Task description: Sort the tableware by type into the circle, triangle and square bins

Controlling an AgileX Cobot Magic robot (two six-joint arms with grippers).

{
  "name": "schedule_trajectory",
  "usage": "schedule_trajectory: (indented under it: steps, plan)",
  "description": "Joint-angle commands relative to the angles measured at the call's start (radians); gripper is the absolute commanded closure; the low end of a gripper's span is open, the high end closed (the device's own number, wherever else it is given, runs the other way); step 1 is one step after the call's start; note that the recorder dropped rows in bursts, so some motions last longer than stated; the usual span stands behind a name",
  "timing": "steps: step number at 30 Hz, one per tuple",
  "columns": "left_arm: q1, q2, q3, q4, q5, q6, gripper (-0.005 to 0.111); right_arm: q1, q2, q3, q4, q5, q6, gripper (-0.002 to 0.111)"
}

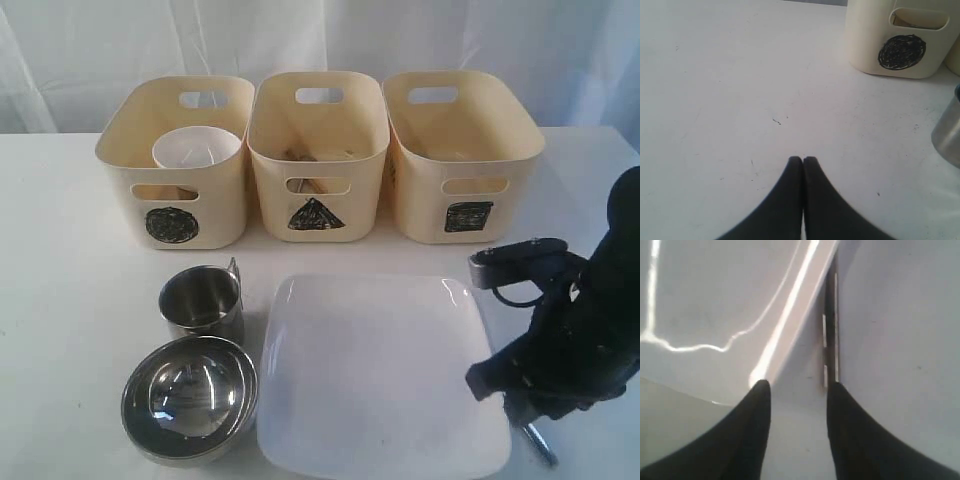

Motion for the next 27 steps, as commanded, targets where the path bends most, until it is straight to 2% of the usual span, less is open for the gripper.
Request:
schedule_trajectory:
  steps: [1, 7, 13, 18, 23, 27]
  plan:
    - [-0.001, -0.005, 0.004, -0.003, -0.004, 0.001, 0.107, -0.05, 0.001, 0.003, 0.176, -0.08, 0.012, 0.072]
    - [-0.001, -0.005, 0.004, -0.003, -0.004, 0.001, 0.107, -0.053, 0.001, 0.022, 0.179, -0.088, 0.012, 0.072]
    - [-0.001, -0.005, 0.004, -0.003, -0.004, 0.001, 0.107, -0.053, 0.001, 0.148, 0.189, -0.215, 0.014, 0.072]
    - [-0.001, -0.005, 0.004, -0.003, -0.004, 0.001, 0.107, -0.053, 0.001, 0.225, 0.275, -0.336, -0.007, 0.072]
    - [-0.001, -0.005, 0.004, -0.003, -0.004, 0.001, 0.107, -0.053, 0.001, 0.264, 0.407, -0.377, -0.116, 0.073]
    - [-0.001, -0.005, 0.004, -0.003, -0.004, 0.001, 0.107, -0.053, 0.001, 0.275, 0.444, -0.427, -0.121, 0.073]
